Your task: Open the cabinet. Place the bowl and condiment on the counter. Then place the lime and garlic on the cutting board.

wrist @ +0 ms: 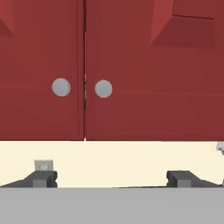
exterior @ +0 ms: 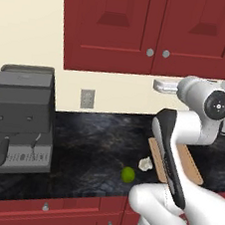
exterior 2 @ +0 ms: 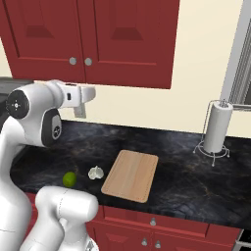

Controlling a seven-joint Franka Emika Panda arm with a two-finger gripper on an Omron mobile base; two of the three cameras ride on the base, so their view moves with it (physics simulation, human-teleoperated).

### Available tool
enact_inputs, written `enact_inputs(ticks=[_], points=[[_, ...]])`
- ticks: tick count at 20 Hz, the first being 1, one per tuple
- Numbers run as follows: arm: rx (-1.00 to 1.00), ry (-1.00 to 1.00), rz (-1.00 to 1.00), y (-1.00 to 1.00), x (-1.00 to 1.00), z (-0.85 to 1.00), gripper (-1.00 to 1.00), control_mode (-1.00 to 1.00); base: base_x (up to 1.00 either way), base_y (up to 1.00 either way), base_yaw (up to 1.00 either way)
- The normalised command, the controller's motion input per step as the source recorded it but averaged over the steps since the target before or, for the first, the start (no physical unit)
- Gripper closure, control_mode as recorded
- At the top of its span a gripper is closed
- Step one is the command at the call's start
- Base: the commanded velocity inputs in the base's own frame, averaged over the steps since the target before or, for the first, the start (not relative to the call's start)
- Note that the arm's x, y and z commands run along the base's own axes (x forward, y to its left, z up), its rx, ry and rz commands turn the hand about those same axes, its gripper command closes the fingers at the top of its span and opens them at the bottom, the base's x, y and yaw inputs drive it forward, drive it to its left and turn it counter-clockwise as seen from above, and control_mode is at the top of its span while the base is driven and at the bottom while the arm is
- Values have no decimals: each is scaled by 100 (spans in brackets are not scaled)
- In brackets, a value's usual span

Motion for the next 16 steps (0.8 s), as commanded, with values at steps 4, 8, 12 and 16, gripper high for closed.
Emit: enact_inputs(ticks=[4, 8, 12, 16], points=[[-3, -6, -2, 0, 0, 20, -100, -100, 0, 0, 0], [0, 0, 0, -1, 0, 0, -100, -100, 0, 0, 0], [0, 0, 0, -1, 12, 3, -100, -100, 0, 0, 0], [-3, -6, 0, -1, 15, 15, -100, -100, 0, 0, 0]])
